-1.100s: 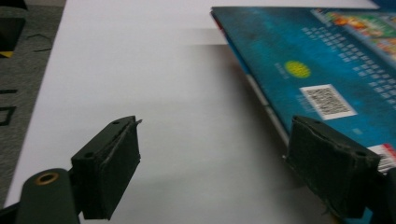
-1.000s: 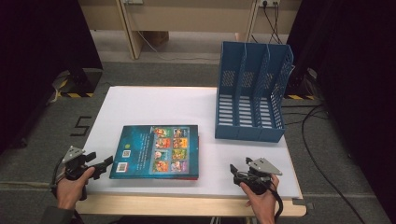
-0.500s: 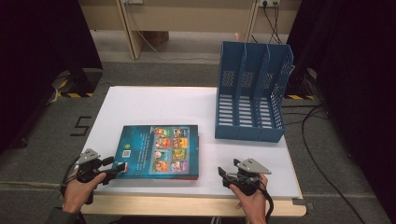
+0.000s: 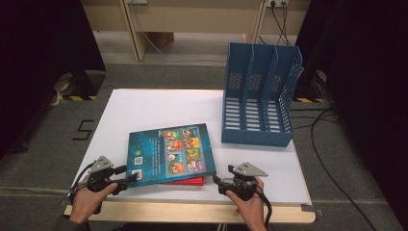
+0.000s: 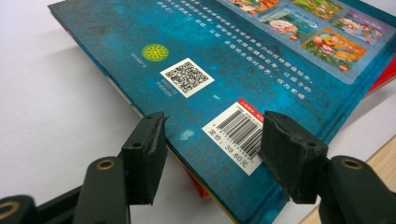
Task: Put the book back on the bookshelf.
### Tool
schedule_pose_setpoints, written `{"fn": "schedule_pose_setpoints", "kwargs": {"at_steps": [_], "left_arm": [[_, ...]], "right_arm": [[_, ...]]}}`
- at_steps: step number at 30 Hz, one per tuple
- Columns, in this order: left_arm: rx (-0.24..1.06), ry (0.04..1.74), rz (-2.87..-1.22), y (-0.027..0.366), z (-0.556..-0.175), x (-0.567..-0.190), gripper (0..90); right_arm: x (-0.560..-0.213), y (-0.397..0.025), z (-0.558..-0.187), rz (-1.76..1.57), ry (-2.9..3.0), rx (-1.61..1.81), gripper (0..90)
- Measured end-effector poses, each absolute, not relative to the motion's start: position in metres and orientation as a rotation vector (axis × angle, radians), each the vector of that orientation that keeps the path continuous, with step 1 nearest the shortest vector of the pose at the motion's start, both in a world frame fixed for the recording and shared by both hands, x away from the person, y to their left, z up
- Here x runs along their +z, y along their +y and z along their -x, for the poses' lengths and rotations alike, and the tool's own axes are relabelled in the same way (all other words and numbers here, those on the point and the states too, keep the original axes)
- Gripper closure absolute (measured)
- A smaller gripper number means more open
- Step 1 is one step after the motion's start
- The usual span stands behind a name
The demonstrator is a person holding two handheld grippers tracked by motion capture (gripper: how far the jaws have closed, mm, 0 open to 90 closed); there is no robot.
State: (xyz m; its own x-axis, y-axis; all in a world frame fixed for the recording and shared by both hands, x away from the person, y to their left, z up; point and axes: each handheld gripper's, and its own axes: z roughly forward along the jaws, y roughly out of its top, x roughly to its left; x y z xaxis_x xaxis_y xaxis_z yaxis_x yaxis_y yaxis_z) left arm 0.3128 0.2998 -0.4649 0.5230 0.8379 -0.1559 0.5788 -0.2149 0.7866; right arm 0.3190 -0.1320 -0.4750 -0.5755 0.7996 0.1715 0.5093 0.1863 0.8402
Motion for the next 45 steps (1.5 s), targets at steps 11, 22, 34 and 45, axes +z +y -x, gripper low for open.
{"fn": "schedule_pose_setpoints", "kwargs": {"at_steps": [11, 22, 34, 45], "left_arm": [[0.375, 1.167, -1.894, 0.303, -0.317, -0.467, 36.5], [0.362, 1.169, -1.892, 0.302, -0.316, -0.467, 39.6], [0.324, 1.188, -1.887, 0.29, -0.317, -0.473, 39.1], [0.332, 1.05, -1.916, 0.246, -0.316, -0.464, 45.5]], "right_arm": [[-0.481, -0.118, -0.34, -1.314, 2.202, 1.371, 26.7], [-0.486, -0.1, -0.354, -1.422, 2.25, 1.5, 24.5], [-0.479, -0.109, -0.359, -1.504, 2.089, 1.683, 32.8], [-0.471, -0.119, -0.364, -1.58, 1.92, 1.778, 55.3]]}}
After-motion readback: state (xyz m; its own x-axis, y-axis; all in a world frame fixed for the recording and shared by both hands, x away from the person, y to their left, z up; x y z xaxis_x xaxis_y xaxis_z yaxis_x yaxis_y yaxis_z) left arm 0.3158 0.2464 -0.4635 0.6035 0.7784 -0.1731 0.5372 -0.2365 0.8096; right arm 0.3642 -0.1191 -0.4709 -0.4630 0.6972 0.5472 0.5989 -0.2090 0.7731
